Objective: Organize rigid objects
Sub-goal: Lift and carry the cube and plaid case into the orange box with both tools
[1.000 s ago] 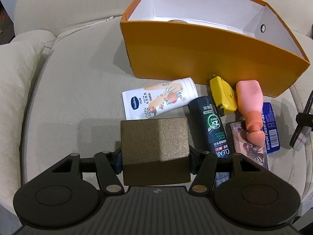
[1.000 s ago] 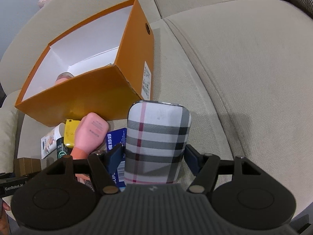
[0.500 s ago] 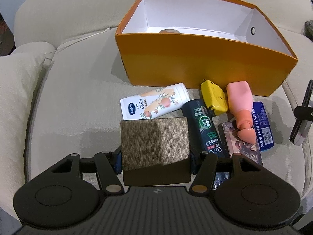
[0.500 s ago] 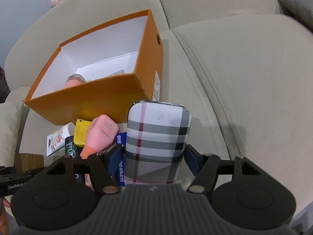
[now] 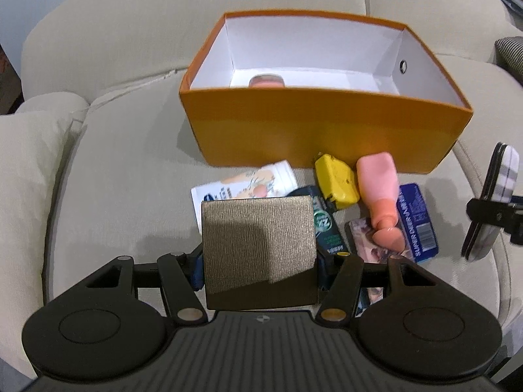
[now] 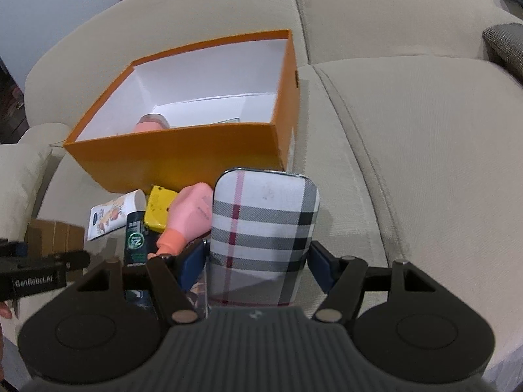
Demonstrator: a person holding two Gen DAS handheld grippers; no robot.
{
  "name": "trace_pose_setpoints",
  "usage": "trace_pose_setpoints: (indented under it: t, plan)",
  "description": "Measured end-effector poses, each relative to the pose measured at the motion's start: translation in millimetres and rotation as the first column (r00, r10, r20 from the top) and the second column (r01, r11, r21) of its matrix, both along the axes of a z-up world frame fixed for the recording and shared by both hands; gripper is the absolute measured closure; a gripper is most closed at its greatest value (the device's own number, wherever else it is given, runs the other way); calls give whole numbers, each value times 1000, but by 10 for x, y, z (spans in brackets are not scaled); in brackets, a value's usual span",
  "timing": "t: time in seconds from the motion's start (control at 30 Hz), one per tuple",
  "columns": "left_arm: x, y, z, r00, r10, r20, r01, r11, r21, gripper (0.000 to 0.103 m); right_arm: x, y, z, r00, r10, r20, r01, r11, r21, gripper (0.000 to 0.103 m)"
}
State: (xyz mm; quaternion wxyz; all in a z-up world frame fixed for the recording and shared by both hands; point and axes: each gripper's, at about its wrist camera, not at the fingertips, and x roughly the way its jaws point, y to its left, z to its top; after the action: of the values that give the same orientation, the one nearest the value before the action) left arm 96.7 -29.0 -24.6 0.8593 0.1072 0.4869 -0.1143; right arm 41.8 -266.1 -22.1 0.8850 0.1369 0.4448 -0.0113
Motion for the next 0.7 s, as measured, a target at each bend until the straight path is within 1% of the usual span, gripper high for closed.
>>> trace_pose_setpoints:
  t: [0.3,0.5,0.7]
  plan:
    - [-53,-52,192,999,-21,48,23,999,-32,35,-88,178,181,997,52,61,-53,999,13,34]
    - [-78,-66,262,998,-20,62,23,999,-49,35,-115,267,286,992,81,92,-83,996,16,34]
    - [-38,-49,495,995,-6,104,15,996,-86,35,-95,255,503,987,76,144,-81,996,29,34]
